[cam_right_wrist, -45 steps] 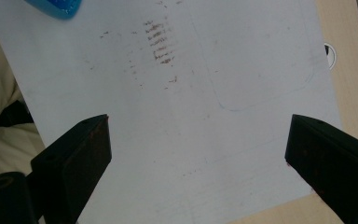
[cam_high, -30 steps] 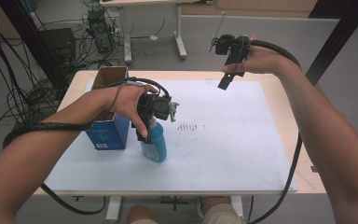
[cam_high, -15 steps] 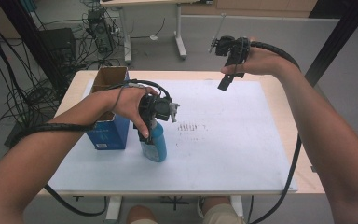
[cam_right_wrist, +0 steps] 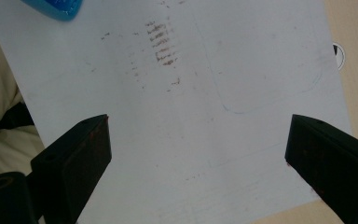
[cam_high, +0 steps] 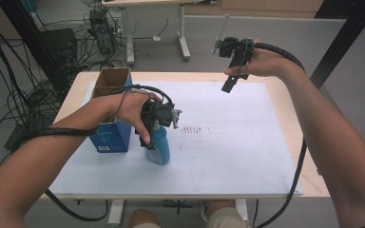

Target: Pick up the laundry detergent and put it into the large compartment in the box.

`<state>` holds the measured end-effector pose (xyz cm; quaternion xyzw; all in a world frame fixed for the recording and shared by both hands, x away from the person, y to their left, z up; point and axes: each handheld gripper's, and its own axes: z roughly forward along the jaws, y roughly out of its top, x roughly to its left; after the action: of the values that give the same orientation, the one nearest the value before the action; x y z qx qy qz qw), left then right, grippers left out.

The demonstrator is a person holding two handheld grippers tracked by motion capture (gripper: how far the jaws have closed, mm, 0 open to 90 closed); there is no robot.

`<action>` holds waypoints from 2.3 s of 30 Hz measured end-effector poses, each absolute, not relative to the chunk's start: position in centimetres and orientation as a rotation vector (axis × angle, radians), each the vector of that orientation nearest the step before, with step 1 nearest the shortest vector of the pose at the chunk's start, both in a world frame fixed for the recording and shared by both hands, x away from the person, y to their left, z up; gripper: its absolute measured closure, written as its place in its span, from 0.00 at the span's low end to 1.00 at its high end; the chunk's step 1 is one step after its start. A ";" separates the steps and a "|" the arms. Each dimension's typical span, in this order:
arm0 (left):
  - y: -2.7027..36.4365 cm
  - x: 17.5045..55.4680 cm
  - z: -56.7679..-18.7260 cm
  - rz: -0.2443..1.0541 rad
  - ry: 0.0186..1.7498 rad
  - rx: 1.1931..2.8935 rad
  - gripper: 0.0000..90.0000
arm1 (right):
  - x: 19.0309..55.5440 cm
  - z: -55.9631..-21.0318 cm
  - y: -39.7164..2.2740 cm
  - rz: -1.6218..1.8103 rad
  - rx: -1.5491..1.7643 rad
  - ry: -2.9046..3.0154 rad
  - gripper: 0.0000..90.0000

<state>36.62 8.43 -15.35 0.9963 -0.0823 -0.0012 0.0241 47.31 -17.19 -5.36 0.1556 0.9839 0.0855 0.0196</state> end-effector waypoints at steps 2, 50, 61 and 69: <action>8.5 36.6 -15.5 -0.005 -0.256 3.082 0.07 | 47.3 -5.4 -17.2 0.270 0.482 3.052 0.08; 8.8 36.7 -15.8 0.000 -0.244 3.086 0.09 | 47.7 -5.7 -16.5 0.268 0.470 3.062 0.08; 9.0 36.8 -15.8 -0.010 -0.244 3.078 0.10 | 47.7 -5.6 -16.3 0.263 0.467 3.063 0.08; 9.0 36.8 -15.8 -0.007 -0.241 3.080 0.09 | 47.6 -5.6 -16.2 0.257 0.467 3.061 0.08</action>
<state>36.78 9.05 -15.80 0.9966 -0.0781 -0.0022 0.0262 47.64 -16.19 -5.58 0.1503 0.9850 0.0828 0.0171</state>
